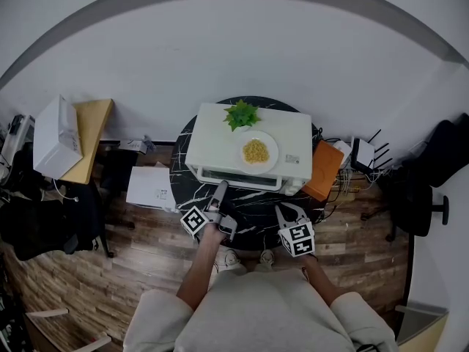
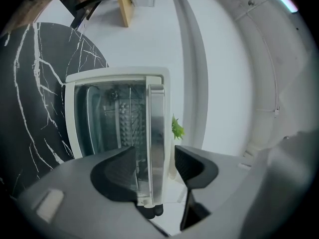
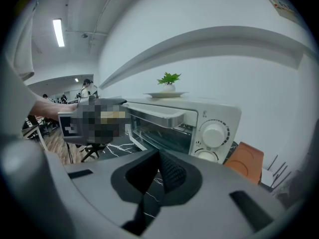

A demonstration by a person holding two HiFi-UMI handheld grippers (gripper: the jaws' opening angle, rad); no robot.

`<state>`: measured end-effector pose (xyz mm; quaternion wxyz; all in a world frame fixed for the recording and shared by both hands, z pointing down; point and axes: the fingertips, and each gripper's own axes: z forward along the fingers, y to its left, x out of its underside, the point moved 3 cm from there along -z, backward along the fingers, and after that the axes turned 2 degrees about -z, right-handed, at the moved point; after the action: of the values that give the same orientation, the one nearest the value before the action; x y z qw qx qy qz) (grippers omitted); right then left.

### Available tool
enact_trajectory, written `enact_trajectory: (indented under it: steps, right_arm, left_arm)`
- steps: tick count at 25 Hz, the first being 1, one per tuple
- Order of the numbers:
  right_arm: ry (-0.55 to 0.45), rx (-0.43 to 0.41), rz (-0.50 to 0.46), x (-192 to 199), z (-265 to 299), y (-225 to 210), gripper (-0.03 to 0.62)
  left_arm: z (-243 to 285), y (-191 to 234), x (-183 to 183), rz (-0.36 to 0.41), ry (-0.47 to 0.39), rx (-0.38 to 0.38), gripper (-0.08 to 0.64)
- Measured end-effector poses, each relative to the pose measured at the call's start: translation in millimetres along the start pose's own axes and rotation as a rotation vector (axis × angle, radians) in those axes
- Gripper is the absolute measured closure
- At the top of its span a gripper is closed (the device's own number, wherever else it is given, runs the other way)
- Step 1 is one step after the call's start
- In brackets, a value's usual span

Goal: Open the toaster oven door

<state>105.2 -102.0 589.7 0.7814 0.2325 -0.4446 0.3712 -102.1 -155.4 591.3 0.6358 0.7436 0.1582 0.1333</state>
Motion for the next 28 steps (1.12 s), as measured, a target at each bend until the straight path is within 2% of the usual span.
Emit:
enact_trajectory:
  steps: [3,10,21,28]
  right_arm:
    - [-0.001,0.004,0.002,0,0,-2,0.578]
    - [0.006,0.018,0.005,2,-3,-7,0.578]
    - [0.002,0.015,0.007,2,-4,-8,0.578]
    - [0.002,0.008,0.004,4,-6,-6,0.578]
  left_arm:
    - [7,2,-1,-0.017,-0.005,-0.009,0.330]
    - [21,-2,-3,0.000,0.008,-0.014,0.334]
    - [23,-2,0,0.020,0.018,-0.038,0.445]
    - [23,0,-1,0.017,0.011,-0.050,0.448]
